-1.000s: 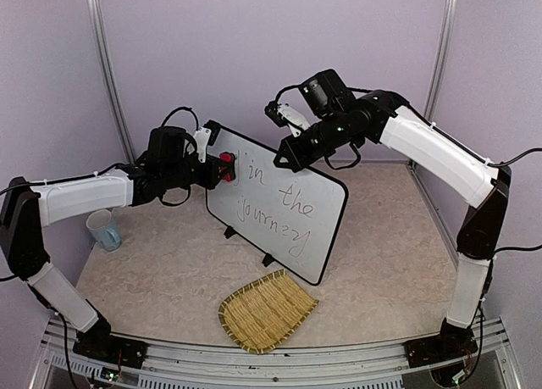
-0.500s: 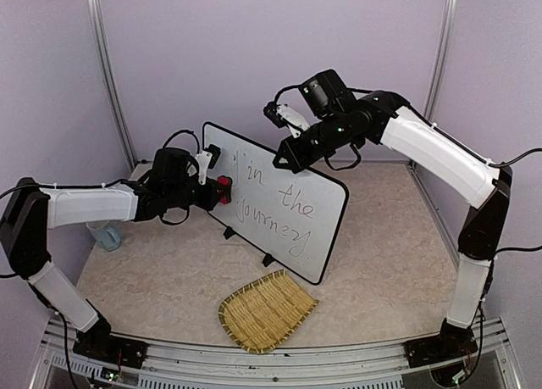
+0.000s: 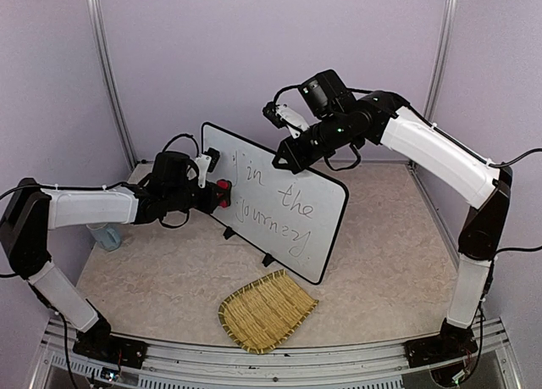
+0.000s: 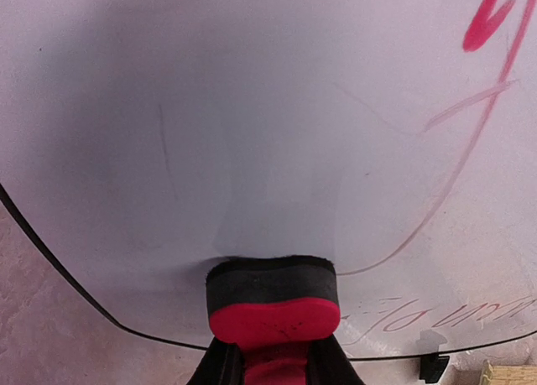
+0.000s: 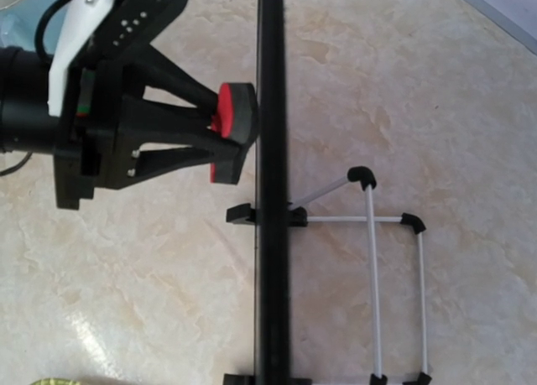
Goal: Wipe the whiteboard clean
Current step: Erase the center of the whiteboard.
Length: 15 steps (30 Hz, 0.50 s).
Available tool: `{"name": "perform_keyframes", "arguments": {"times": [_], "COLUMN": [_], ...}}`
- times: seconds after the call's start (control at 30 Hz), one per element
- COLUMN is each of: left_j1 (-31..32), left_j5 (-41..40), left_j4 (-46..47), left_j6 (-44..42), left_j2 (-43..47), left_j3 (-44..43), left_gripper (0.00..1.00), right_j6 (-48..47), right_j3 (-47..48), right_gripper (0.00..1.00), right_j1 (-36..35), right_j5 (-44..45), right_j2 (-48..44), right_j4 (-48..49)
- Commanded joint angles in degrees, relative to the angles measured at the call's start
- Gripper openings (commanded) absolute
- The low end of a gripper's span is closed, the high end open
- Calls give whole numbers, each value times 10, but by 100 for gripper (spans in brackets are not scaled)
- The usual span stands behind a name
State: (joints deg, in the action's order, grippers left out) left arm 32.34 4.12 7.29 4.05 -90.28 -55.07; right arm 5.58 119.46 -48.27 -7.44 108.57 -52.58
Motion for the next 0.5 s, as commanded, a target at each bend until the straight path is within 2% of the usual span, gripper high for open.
{"name": "perform_keyframes", "arguments": {"times": [0.0, 0.23, 0.47], "left_j1": [5, 11, 33], "left_j5": [8, 19, 20], "left_j4": [29, 49, 36], "left_j6": [17, 27, 22], "left_j2": [-13, -6, 17], "left_j3": [18, 32, -2], "left_gripper": [16, 15, 16], "right_j6": [-37, -37, -35], "right_j3": [-7, -7, -6], "right_gripper": [0, 0, 0], "right_j1": [-14, -14, -15], "right_j5": [-9, -9, -10], "right_j2": [12, 13, 16], "right_j4": [-48, -47, -47]}}
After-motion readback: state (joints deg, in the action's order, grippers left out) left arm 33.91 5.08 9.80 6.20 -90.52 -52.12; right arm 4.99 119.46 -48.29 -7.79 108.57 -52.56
